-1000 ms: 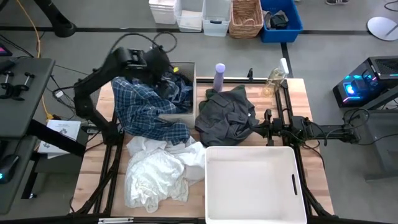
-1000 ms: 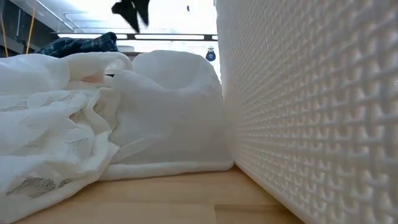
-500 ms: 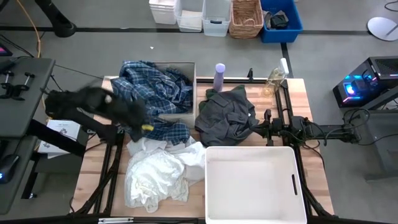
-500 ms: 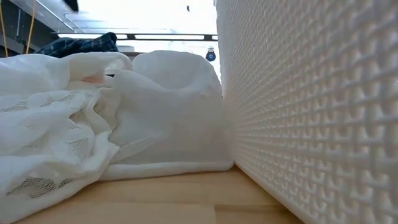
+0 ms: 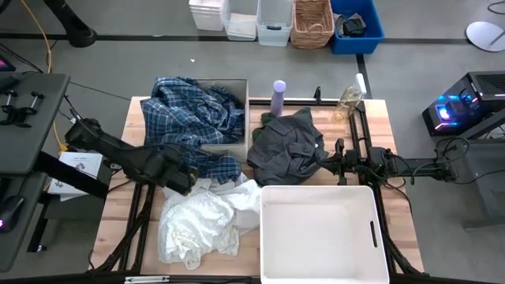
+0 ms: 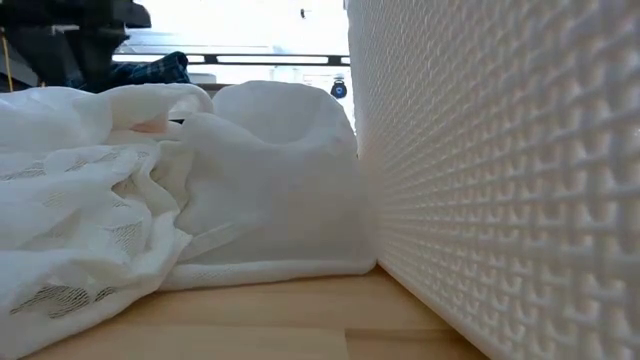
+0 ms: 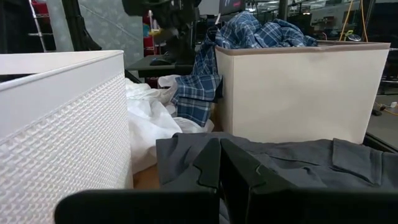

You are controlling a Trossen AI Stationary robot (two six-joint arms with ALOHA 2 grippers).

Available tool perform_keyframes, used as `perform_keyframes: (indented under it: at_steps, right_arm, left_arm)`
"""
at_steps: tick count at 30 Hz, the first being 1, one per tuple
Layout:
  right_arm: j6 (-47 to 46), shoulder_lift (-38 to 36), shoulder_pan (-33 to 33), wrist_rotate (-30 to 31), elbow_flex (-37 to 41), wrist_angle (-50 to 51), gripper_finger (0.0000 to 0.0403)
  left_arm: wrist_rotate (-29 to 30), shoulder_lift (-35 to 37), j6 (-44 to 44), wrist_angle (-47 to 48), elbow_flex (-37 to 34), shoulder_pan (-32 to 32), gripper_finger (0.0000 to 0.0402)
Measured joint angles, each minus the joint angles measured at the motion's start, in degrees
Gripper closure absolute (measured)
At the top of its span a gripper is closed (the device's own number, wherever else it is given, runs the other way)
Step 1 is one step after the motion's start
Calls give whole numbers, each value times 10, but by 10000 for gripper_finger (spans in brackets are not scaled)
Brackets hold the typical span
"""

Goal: Sort clothes
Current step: Put the blue long sleeve into the gray bin

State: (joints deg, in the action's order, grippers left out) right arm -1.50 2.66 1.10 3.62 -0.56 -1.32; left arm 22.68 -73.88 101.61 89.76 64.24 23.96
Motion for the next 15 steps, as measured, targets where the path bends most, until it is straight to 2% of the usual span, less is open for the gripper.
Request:
perform_keyframes:
  at_steps: [11,15]
  right_arm:
    - [0,0,0,0,0,0,402]
    - [0,0,0,0,0,0,402]
  left_arm:
    - [51,5,149,3,-114,-11,159]
    - [86,5,188,3,-140,-21,159]
